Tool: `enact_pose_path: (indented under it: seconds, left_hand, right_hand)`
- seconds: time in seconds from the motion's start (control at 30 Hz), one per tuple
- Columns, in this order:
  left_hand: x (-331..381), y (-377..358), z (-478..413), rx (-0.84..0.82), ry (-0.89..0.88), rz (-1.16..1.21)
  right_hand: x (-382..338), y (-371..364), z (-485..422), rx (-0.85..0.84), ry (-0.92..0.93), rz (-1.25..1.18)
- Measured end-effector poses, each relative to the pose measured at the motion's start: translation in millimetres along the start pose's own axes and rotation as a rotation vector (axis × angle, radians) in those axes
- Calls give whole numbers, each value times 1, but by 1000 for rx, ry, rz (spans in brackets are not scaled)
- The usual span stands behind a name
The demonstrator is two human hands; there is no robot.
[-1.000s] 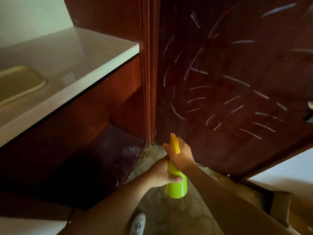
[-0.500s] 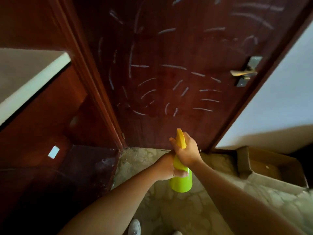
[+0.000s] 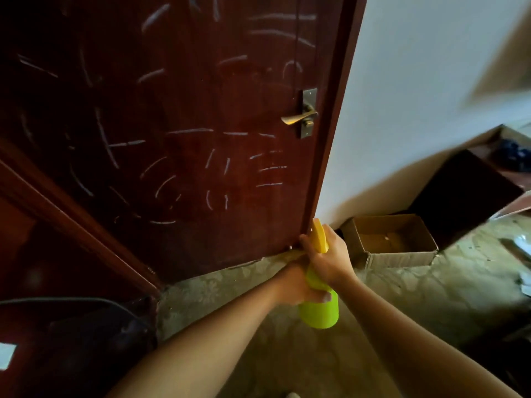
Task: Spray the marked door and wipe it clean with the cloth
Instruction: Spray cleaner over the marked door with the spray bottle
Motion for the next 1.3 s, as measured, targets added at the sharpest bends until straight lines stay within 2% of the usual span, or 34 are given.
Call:
enact_pose_path:
  seconds: [0.17, 0.3, 0.4, 0.6, 0.8, 0.93, 1.13, 1.3]
  left_hand:
    - [-9, 39, 16, 85, 25, 56]
    - [-22, 99, 56, 257, 107, 60]
    - [-37, 155, 111, 494, 152, 92]
    - [-31, 275, 276, 1006, 216, -43]
    - [11, 372, 434, 1446, 223, -197]
    - [22, 430, 501, 1594, 212, -160]
    - [4, 515, 555, 1708, 157, -71]
    - [-25, 558, 582, 1784, 310, -149]
  right_hand:
    - [-34, -32, -11, -55, 95, 12]
    - [-89, -89, -15, -185, 248, -10]
    - [-151, -149, -3, -345, 402, -48]
    - [-303, -264, 64, -669, 715, -201]
    - [-457, -349, 131, -841, 952, -382]
    - [-535, -396, 163, -878, 1038, -454]
    - [-614, -471, 176, -852, 1145, -446]
    - [-646, -542, 180, -984, 1130, -418]
Point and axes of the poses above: each hand's wrist, its own z-axis away from the middle knuckle, its own y-axis out of the back of the hand, x = y × z, the point moved 8 cm from there along -z, towards the middle knuckle
